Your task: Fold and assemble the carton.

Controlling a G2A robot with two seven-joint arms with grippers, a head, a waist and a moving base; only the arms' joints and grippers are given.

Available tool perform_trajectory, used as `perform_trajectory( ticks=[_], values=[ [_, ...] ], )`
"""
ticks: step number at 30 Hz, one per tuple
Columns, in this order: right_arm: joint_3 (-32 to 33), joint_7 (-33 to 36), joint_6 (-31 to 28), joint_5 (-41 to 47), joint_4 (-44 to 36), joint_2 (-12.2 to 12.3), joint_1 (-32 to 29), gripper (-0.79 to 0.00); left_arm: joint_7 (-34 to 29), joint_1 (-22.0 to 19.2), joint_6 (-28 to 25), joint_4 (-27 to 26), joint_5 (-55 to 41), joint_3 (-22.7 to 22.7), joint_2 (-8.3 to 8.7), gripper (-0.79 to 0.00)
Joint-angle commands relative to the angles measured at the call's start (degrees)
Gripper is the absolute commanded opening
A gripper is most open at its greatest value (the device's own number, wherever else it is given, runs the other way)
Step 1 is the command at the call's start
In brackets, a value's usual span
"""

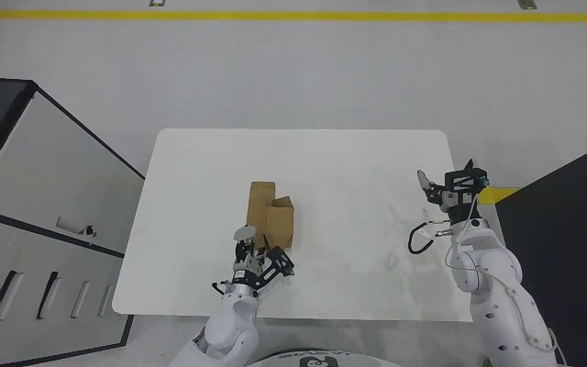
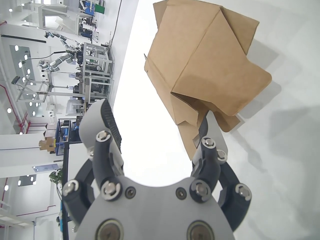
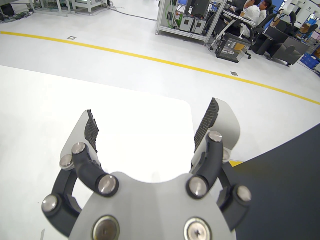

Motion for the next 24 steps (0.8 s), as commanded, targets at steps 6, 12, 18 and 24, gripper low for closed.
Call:
perform_trajectory(
  ticks=[6,12,18,24],
  values=[
    [0.0,0.0,0.0,0.0,0.0,0.0,0.0,0.0,0.47,-0.93,-0.46,1.21,-2.79,0.26,-0.52,-0.157],
    [0.0,0.0,0.0,0.0,0.0,0.0,0.0,0.0,1.17,-1.69,-0.89,1.66,-4.7,-0.19,-0.79,-0.286],
    [0.0,0.0,0.0,0.0,0.0,0.0,0.0,0.0,1.36,-2.17,-1.66,2.22,-5.14,-0.26,-1.03,-0.342],
    [0.0,0.0,0.0,0.0,0.0,0.0,0.0,0.0,1.19,-2.62,-2.12,2.92,-5.52,-0.03,-1.33,-0.376]
  ],
)
